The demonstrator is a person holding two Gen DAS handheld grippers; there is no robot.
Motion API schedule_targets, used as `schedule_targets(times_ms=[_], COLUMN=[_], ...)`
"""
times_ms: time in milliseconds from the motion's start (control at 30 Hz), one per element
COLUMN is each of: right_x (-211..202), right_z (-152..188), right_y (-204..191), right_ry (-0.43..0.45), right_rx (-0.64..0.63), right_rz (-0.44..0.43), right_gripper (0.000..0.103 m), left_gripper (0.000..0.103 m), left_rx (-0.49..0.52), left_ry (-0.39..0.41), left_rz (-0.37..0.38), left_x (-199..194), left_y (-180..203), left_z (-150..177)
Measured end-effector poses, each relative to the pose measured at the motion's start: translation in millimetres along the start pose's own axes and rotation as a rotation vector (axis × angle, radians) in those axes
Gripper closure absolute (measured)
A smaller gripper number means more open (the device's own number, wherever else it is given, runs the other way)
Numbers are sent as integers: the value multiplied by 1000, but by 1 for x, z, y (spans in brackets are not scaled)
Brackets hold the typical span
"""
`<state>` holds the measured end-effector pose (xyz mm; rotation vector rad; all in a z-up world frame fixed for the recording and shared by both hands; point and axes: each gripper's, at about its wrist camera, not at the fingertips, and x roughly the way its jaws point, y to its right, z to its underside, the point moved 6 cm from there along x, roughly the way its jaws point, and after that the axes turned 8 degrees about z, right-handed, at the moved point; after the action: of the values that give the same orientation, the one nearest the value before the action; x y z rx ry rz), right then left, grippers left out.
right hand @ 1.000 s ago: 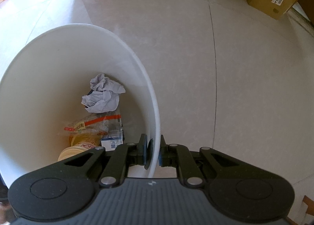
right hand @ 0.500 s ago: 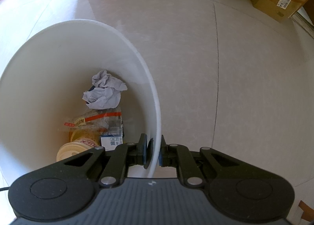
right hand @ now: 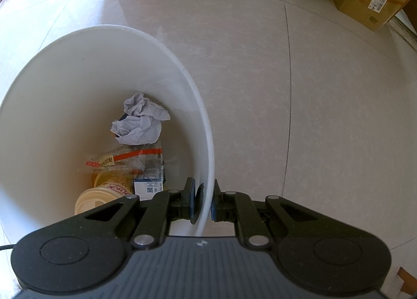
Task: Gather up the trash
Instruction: 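Move the left gripper to the red snack packet and grasp it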
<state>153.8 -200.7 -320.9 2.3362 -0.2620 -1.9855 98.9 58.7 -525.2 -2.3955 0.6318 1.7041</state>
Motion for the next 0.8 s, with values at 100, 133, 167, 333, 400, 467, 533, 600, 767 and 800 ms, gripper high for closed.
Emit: schedule_targets(times_ms=[100, 133, 167, 333, 400, 467, 533, 600, 767, 800], right_x=[-1, -1, -1, -2, -2, -3, -3, -3, -3, -3], right_z=[1, 1, 1, 1, 1, 1, 0, -1, -2, -2], right_y=[0, 0, 0, 1, 1, 1, 1, 2, 4, 4], right_ry=[3, 3, 2, 2, 1, 2, 1, -3, -19, -22], right_rx=[1, 1, 1, 1, 5, 8, 12, 19, 39, 41], right_rz=[-1, -2, -3, -6, -7, -7, -9, -12, -21, -22], right_gripper=[90, 90, 90, 90, 90, 90, 90, 90, 91, 91], left_gripper=[7, 8, 11, 27, 30, 35, 37, 37, 39, 39], left_rx=[43, 46, 45, 11, 8, 12, 21, 40, 56, 58], left_ry=[18, 20, 20, 31, 22, 13, -1, -9, -26, -30], left_rz=[9, 15, 24, 46, 52, 59, 55, 44, 25, 20], left_x=[2, 2, 2, 1, 0, 0, -1, -6, -20, -25], left_y=[5, 6, 9, 3, 1, -8, -13, -18, -31, -33], left_z=[-4, -5, -8, -15, -15, -18, -24, -27, -37, -38])
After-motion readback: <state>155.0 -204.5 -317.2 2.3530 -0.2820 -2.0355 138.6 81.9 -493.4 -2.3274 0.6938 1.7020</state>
